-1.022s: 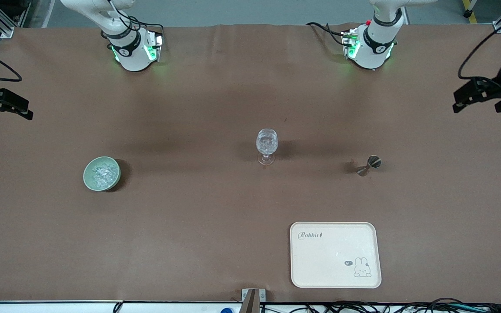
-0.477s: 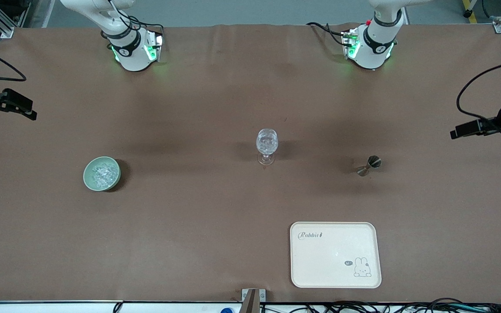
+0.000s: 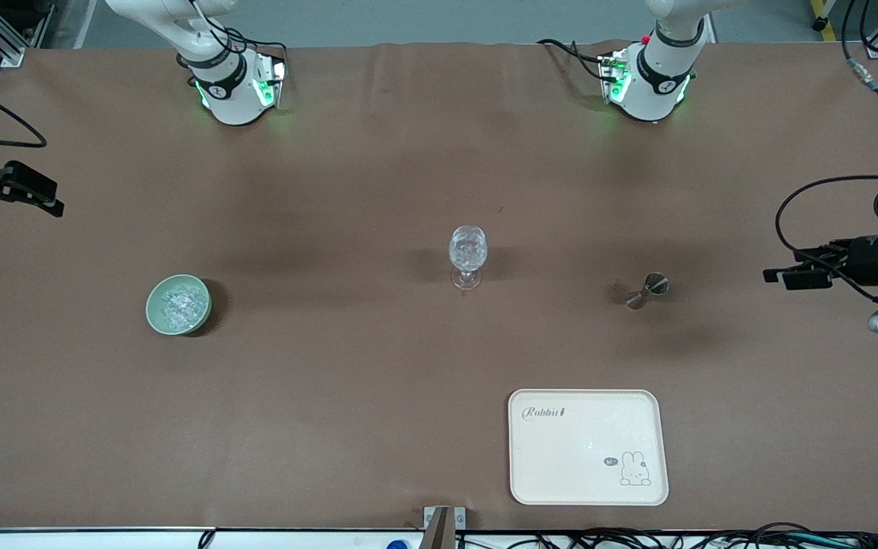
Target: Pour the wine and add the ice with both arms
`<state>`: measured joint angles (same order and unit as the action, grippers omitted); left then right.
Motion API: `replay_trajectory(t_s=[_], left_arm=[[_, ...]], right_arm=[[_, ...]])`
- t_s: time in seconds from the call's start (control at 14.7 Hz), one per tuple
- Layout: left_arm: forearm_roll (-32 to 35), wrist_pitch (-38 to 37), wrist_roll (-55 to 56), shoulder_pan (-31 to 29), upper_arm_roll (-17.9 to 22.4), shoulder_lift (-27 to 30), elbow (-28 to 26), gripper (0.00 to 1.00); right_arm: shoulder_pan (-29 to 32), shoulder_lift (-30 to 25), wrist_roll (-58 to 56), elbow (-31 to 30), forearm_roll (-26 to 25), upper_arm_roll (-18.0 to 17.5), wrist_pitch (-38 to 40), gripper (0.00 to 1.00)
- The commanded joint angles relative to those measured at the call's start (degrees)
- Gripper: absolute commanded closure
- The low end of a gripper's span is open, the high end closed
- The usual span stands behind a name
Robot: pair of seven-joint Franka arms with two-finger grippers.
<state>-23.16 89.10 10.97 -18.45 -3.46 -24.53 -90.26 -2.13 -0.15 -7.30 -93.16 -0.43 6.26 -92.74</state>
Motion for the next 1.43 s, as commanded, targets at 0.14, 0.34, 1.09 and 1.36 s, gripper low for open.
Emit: replay_trajectory(t_s=[0.14, 0.34, 1.09, 1.36], left_arm=[[-10.8, -0.4, 7.5, -3.3, -0.4, -9.1, 0.3, 0.01], [-14.4, -0.3, 13.6, -2.8, -0.4, -12.7, -0.1, 0.04], [-24.6, 4.1, 14.9, -2.1, -0.6, -22.4, -4.0, 0.09], [-28.7, 4.5, 15.0, -1.2, -0.7, -22.8, -6.4, 0.12]], right_arm=[[0.8, 5.4, 0.0, -1.7, 0.2, 0.1, -5.1, 0.01], [1.2, 7.2, 0.1, -6.6, 0.2, 0.2, -12.0, 0.0], [2.2, 12.1, 0.6, -23.6, 2.4, 0.2, -32.8, 0.16], [1.3, 16.3, 0.6, -25.3, 2.4, 0.1, -39.0, 0.21]])
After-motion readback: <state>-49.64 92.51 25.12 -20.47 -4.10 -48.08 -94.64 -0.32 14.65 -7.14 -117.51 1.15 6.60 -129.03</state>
